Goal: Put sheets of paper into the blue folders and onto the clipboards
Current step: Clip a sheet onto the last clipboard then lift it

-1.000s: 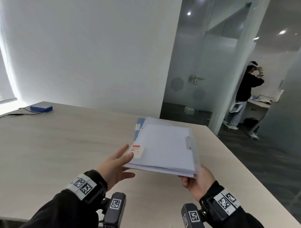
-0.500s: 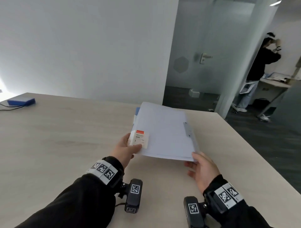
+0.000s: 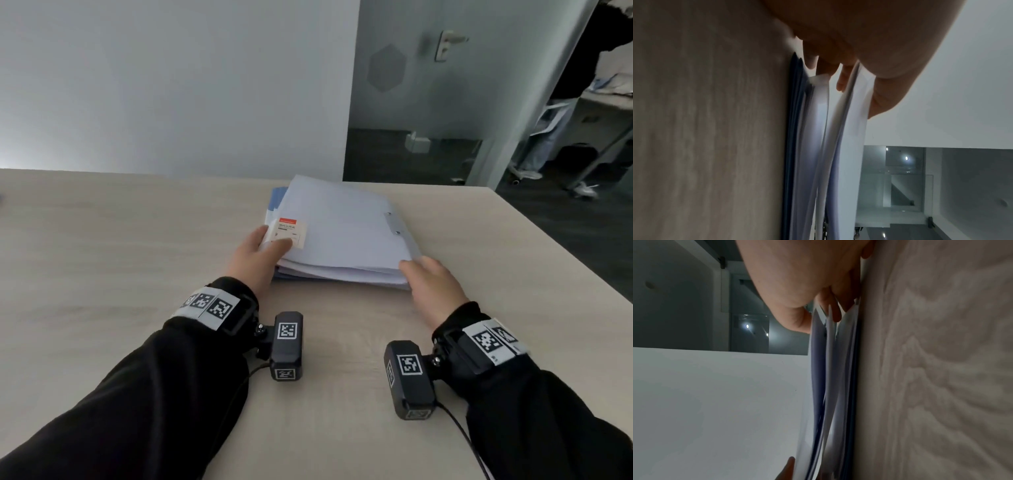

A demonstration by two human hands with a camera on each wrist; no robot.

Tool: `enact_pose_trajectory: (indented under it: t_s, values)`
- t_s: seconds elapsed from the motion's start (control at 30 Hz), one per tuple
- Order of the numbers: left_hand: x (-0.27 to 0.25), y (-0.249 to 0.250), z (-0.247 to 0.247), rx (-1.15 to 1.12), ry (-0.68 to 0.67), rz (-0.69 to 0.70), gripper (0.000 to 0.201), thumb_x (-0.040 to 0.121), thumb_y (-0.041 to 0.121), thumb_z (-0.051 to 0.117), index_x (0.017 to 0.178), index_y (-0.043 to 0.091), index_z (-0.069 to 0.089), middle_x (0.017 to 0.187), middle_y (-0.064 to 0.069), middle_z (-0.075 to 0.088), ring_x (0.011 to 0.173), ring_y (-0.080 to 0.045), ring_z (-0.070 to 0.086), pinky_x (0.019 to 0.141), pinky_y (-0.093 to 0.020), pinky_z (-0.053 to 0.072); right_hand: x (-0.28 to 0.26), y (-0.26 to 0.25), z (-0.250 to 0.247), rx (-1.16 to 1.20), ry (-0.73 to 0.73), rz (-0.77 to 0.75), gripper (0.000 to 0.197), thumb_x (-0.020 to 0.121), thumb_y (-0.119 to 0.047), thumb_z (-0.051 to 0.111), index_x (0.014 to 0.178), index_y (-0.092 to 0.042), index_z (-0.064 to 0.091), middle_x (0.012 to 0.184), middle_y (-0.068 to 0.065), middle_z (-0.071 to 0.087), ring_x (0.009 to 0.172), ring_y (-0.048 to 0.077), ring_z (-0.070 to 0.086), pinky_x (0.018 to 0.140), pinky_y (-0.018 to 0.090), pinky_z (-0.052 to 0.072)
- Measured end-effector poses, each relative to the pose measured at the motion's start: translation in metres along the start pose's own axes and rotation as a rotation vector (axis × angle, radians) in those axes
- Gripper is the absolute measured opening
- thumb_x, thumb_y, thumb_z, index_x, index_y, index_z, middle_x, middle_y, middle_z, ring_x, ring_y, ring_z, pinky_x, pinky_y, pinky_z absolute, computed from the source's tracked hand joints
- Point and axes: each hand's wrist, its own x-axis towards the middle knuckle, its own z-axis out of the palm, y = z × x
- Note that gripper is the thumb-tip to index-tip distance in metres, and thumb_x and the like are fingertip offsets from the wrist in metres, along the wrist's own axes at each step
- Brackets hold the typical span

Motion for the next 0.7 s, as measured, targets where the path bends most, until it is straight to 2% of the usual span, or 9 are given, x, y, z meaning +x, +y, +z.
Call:
enact_pose_trajectory:
  t_s: [0.07,0.17,0.3,0.37,0.43,0.47,0.53,0.6,0.7]
  values:
    - [0.003,-0.002,0.002,0.037,-0.006,0.019,0.036,0.087,0.031,0.06,0.121,0.024,0.059,0.111,0.01,0.067,0.099,-0.005,0.061,0.075,-0.021,0.044,0.009,0.001,0.001,0.013,0.001,-0.008,0.025,0.073,-0.051,0.038,0.072,-0.026,0.041,0.071,-0.004,0.046,0.071,0.023,0.046,0.08,0.043,0.039]
    - [0.002,-0.006,0.0,0.064,0.025,0.046,0.026,0.088,0.026,0.061,0.113,0.023,0.06,0.102,0.011,0.068,0.091,-0.004,0.063,0.072,-0.021,0.045,0.016,0.002,0.003,0.037,-0.021,0.004,0.024,0.071,-0.051,0.043,0.082,-0.03,0.043,0.076,-0.004,0.049,0.075,0.024,0.049,0.073,0.038,0.04]
    - [0.003,-0.013,-0.003,0.106,0.073,0.081,0.028,0.082,0.028,0.064,0.109,0.018,0.063,0.103,0.005,0.072,0.093,-0.014,0.067,0.076,-0.026,0.05,0.028,0.0,0.004,0.084,-0.057,-0.058,0.029,0.079,-0.04,0.05,0.104,-0.029,0.058,0.096,-0.007,0.064,0.094,0.021,0.058,0.087,0.037,0.046]
    - [0.005,-0.016,-0.001,0.19,0.087,0.079,0.025,0.084,0.029,0.062,0.106,0.017,0.062,0.1,0.004,0.071,0.091,-0.015,0.067,0.074,-0.027,0.05,0.034,-0.003,0.005,0.076,-0.073,-0.063,0.034,0.085,-0.03,0.052,0.119,-0.029,0.052,0.105,-0.005,0.062,0.099,0.017,0.055,0.094,0.035,0.044]
    - [0.008,-0.016,0.002,0.249,0.092,0.063,0.025,0.085,0.031,0.06,0.105,0.016,0.06,0.101,0.004,0.07,0.091,-0.017,0.066,0.074,-0.031,0.049,0.039,-0.005,0.007,0.066,-0.078,-0.062,0.06,0.087,-0.027,0.053,0.144,-0.029,0.036,0.133,-0.001,0.054,0.113,0.015,0.052,0.104,0.035,0.041]
    - [0.009,-0.015,0.004,0.279,0.094,0.055,0.025,0.086,0.031,0.059,0.106,0.016,0.059,0.102,0.004,0.069,0.091,-0.018,0.065,0.073,-0.03,0.047,0.042,-0.005,0.008,0.058,-0.076,-0.069,0.064,0.088,-0.026,0.052,0.148,-0.028,0.031,0.141,0.0,0.05,0.118,0.015,0.051,0.106,0.035,0.04]
    - [0.009,-0.012,0.007,0.301,0.103,0.042,0.028,0.089,0.032,0.057,0.111,0.014,0.058,0.103,0.004,0.066,0.093,-0.02,0.063,0.071,-0.029,0.043,0.044,-0.003,0.01,0.053,-0.077,-0.082,0.061,0.09,-0.026,0.051,0.148,-0.026,0.034,0.149,-0.001,0.044,0.131,0.016,0.046,0.108,0.032,0.036]
    - [0.005,-0.009,0.008,0.287,0.109,0.014,0.038,0.091,0.035,0.055,0.123,0.015,0.053,0.112,0.003,0.063,0.1,-0.021,0.061,0.081,-0.032,0.047,0.043,0.0,0.01,0.071,-0.068,-0.084,0.057,0.089,-0.028,0.052,0.145,-0.025,0.04,0.15,-0.002,0.043,0.133,0.014,0.044,0.103,0.027,0.035]
    - [-0.006,-0.005,0.002,0.189,0.167,-0.047,0.057,0.092,0.038,0.053,0.143,0.015,0.041,0.137,0.001,0.056,0.12,-0.019,0.055,0.102,-0.035,0.043,0.031,-0.002,0.005,0.128,0.007,-0.089,0.048,0.089,-0.027,0.051,0.136,-0.025,0.051,0.14,-0.002,0.052,0.112,0.012,0.051,0.089,0.026,0.036]
